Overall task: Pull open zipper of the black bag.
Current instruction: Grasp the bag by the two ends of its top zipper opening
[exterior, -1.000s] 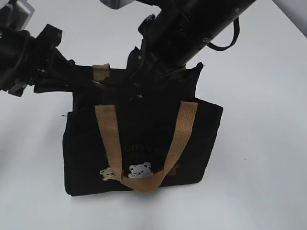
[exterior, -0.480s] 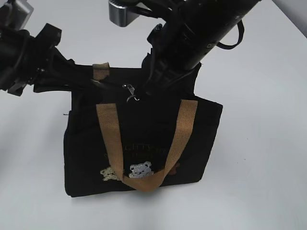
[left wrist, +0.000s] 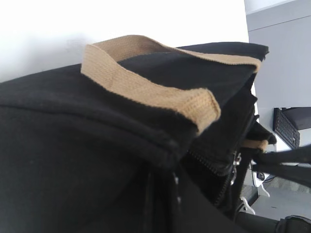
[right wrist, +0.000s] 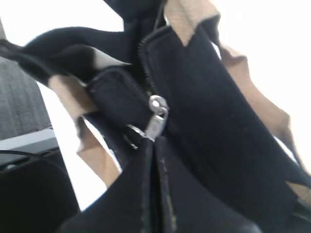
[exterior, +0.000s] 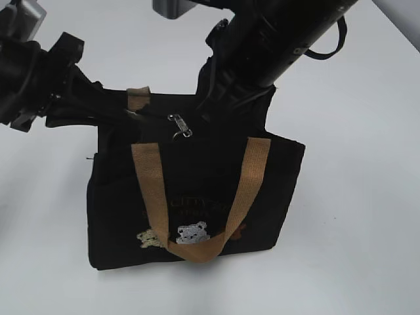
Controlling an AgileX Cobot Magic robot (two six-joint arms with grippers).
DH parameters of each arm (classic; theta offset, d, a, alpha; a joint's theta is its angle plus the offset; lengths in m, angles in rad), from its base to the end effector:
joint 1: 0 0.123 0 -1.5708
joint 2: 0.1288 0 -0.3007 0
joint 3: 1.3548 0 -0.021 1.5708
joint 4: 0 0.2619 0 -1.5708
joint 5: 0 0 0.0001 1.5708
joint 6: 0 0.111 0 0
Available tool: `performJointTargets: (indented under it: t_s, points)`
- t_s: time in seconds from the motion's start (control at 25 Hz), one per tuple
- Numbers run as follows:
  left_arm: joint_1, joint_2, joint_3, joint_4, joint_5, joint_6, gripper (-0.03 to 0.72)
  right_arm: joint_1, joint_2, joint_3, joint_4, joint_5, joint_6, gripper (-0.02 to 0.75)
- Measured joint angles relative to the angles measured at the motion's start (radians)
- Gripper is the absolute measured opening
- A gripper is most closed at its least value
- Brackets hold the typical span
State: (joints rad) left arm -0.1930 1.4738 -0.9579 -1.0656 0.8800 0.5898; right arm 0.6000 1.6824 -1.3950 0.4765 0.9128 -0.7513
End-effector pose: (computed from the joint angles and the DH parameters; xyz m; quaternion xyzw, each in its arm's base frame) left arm 0.2835 -0.1317 0.2667 0.0765 0.8923 -0.3998 0.1952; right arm 0.2936 0.2497 0.2935 -0.5153 0.7999 0.1973 0.2361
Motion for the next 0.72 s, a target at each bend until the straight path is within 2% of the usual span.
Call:
performJointTargets:
  t_s: [0.08, 0.24, 0.36, 0.6, 0.72]
  points:
    - [0.000, 0.000, 0.000, 0.000, 0.003, 0.000, 0.004, 0.000, -0.003, 0.000, 0.029, 0.012, 0.001, 0.022]
    - [0.000, 0.000, 0.000, 0.000, 0.006, 0.000, 0.004, 0.000, 0.008, 0.000, 0.059, 0.021, 0.001, 0.155]
    - [0.000, 0.000, 0.000, -0.001, 0.009, 0.000, 0.004, 0.000, 0.032, 0.000, 0.070, 0.015, 0.001, 0.207]
    - [0.000, 0.000, 0.000, 0.002, 0.011, 0.000, 0.004, 0.000, 0.064, 0.000, 0.072, -0.040, 0.013, 0.223]
    - [0.000, 0.000, 0.000, 0.002, 0.012, 0.000, 0.004, 0.000, 0.069, 0.000, 0.074, -0.048, 0.018, 0.164]
